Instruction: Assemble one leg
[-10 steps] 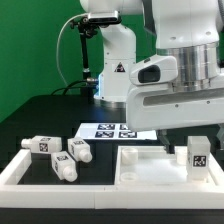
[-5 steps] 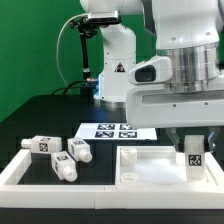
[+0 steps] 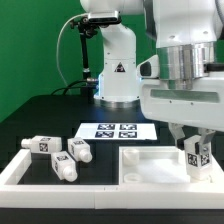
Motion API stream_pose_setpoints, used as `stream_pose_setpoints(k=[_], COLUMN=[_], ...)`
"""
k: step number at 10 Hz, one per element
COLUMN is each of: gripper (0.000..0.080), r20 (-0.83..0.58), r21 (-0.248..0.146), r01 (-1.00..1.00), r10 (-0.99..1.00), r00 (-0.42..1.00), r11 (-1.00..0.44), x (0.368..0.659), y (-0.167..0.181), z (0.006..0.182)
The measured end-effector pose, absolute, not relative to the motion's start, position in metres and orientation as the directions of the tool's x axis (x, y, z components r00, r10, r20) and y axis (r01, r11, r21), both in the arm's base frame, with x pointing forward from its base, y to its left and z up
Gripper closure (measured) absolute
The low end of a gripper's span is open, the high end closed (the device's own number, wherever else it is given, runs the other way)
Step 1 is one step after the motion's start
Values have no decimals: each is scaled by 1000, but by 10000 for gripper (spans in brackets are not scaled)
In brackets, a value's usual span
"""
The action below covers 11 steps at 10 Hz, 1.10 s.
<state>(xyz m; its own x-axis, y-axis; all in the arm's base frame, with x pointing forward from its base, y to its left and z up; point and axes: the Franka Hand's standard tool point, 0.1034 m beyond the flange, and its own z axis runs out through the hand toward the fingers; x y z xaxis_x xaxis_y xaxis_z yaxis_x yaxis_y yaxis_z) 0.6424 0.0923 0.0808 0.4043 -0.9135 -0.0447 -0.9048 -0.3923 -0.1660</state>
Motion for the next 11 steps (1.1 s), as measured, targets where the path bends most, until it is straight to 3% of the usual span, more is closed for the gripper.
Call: stream_pose_setpoints(k=[2, 4, 6, 7, 11], gripper=[514, 508, 200, 164, 150], r20=[-67, -57, 17, 30, 80], r21=[-160, -162, -148, -146, -119], r01=[-945, -928, -706, -609, -283], r10=[-952, -935, -716, -619, -293], r00=[300, 349, 698, 785, 953], r11=[-286, -336, -692, -779, -952], x=[640, 640, 644, 644, 643], y=[92, 92, 105, 112, 111], z=[81, 81, 86, 86, 85])
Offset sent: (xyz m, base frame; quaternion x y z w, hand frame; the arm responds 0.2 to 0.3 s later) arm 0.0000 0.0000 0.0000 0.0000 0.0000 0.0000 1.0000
